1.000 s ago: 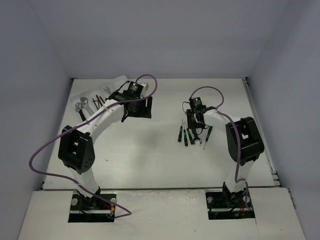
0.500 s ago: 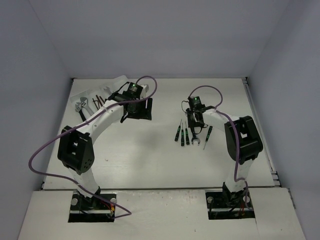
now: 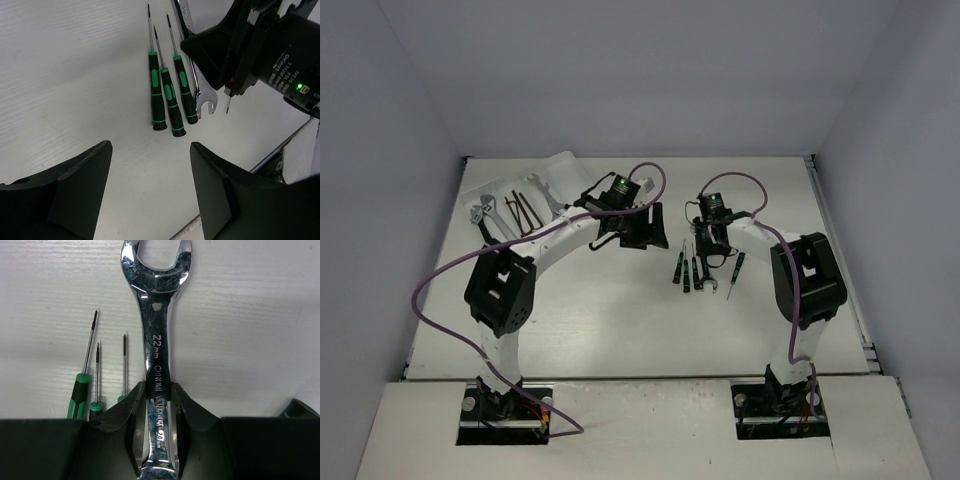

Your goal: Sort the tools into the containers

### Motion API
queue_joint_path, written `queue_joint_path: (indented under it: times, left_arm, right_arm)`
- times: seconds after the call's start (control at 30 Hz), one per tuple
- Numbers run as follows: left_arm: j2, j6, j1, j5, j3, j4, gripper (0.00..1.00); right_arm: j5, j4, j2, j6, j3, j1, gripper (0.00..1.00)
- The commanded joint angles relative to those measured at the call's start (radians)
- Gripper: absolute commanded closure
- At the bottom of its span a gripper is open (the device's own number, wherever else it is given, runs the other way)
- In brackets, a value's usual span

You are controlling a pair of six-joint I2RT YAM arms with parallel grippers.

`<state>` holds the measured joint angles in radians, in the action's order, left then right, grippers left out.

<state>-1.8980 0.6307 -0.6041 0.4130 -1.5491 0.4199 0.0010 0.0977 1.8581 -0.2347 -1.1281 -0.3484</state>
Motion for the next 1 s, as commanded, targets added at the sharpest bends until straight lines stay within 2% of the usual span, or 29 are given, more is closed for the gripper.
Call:
queue_joint_path:
  times: [0.0,0.4,0.67,0.8,0.97]
  left_arm:
    - [0.005,0.095,-0.010,0.047,-0.056,-0.136,0.40]
    - [-0.044,0.155,-0.039,0.121,-0.027,-0.244,0.40]
    - [-0.038,0.204,-0.046,0.171,0.081,-0.380,0.40]
    - [-0.055,0.222,-0.062,0.197,0.114,-0.453,0.49]
    - [-0.074,0.238,-0.085,0.207,0.122,-0.490,0.52]
  right_arm:
    - [-0.046,0.021,-0.082,-0.036,-0.003,0.001,1.00]
    - [-0.141,0.002,-0.117,-0.072,-0.023,0.028,1.00]
    - [-0.191,0.001,-0.112,-0.090,-0.034,0.044,1.00]
    - [-0.210,0.000,-0.108,-0.103,-0.042,0.048,1.00]
    - [-0.253,-0.003,-0.109,-0.130,-0.054,0.058,1.00]
